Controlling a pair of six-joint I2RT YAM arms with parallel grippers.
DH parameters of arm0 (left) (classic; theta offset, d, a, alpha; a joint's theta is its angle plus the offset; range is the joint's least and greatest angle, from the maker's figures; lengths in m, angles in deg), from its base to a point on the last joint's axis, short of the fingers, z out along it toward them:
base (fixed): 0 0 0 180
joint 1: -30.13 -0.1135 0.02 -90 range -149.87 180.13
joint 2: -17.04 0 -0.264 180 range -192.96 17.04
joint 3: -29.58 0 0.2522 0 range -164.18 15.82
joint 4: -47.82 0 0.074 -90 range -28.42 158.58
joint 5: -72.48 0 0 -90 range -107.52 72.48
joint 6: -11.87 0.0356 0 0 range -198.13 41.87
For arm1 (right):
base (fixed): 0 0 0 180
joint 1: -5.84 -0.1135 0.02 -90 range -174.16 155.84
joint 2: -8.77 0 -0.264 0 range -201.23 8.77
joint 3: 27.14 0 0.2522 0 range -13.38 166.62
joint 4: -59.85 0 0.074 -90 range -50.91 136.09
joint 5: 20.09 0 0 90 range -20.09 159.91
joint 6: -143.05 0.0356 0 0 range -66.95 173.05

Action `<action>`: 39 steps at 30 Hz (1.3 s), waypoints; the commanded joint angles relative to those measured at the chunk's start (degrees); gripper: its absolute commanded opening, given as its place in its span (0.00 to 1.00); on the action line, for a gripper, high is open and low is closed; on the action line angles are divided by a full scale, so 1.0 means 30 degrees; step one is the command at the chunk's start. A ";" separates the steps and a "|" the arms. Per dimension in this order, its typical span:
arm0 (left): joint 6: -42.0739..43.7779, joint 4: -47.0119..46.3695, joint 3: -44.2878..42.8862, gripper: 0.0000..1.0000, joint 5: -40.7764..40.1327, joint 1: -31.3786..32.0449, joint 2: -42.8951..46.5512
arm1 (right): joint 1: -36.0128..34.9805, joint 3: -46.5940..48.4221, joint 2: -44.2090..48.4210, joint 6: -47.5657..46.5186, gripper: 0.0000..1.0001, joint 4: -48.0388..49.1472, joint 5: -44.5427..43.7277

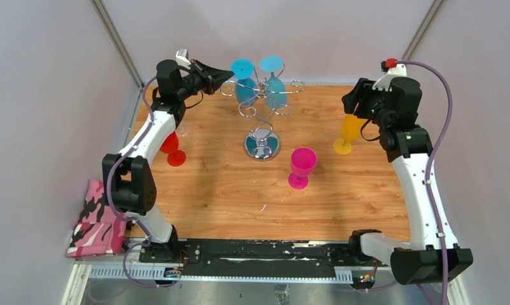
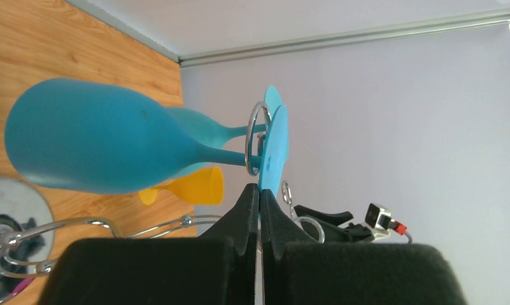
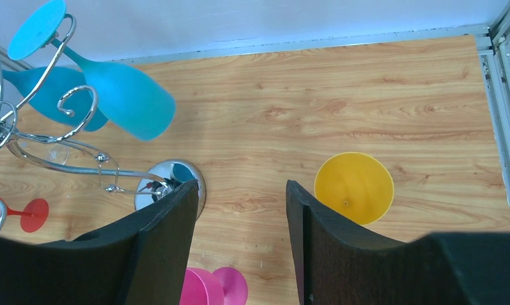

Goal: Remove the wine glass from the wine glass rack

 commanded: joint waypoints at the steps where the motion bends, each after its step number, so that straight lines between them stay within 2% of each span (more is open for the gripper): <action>1: -0.2218 -0.2630 -0.0098 0.00 0.0860 -0.0130 -0.0780 | 0.0187 -0.0208 0.0424 0.0204 0.58 0.0498 0.0322; 19: -0.3458 -0.2805 0.0448 0.00 0.0180 -0.0657 0.0575 | 0.0160 -0.0443 0.0380 0.0291 0.58 0.0689 0.0481; 39: -0.3664 -0.2805 -0.2847 0.00 0.0340 0.0485 -0.2295 | 0.0208 -0.0534 0.0481 0.0319 0.58 0.0856 0.0340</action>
